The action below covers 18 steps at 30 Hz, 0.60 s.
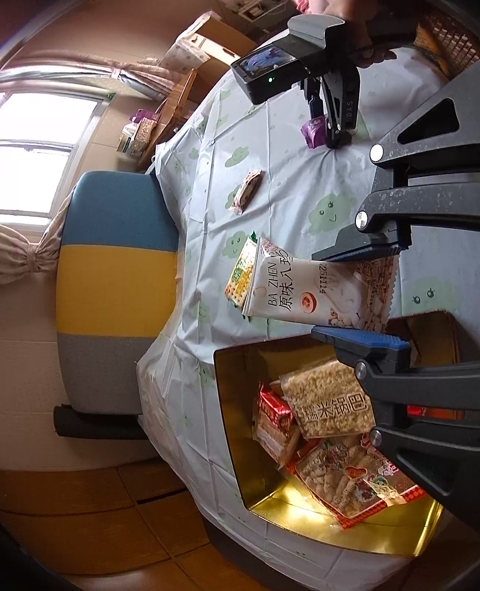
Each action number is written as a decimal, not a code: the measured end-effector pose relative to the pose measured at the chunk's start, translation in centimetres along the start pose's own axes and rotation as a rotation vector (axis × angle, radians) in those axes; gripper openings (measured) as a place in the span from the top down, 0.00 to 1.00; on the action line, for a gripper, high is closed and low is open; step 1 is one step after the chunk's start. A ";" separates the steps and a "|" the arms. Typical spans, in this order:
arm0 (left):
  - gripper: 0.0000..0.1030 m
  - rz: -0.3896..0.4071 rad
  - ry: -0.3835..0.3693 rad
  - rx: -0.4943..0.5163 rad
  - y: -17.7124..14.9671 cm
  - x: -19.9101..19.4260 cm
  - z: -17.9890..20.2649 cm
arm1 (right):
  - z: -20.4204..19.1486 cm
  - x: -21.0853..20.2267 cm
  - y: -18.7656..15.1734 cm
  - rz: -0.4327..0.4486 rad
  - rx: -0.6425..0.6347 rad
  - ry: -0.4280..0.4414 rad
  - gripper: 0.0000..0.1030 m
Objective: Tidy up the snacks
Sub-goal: 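Lift the white bag into the gold tray with the left tool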
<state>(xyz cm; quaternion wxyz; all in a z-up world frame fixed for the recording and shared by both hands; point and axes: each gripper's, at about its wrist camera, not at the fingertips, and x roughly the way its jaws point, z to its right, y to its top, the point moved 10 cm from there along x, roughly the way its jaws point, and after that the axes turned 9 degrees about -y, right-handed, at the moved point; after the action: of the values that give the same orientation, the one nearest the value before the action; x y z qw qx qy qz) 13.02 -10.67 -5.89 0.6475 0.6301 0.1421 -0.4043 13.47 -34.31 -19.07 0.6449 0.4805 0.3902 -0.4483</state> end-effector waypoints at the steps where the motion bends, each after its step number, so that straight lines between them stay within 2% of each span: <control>1: 0.68 0.000 0.006 -0.010 0.0 -0.1 -0.6 | -0.1 0.0 0.0 0.000 0.000 -0.001 0.60; 6: 0.68 0.007 0.023 -0.116 0.2 -0.8 -4.8 | 0.0 -0.1 0.0 0.007 -0.012 -0.010 0.60; 14: 0.68 0.005 0.080 -0.349 -0.4 -1.8 -14.7 | -0.3 -0.2 -0.1 0.017 -0.029 -0.023 0.61; 18: 0.68 0.009 0.094 -0.410 -0.3 -1.5 -17.4 | -0.7 -0.3 -0.2 0.022 -0.041 -0.035 0.61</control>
<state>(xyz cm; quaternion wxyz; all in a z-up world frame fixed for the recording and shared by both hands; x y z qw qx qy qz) 17.52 6.03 -7.95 0.7567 0.5039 0.2487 -0.3343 13.09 -33.59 -19.00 0.6660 0.4636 0.3829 -0.4415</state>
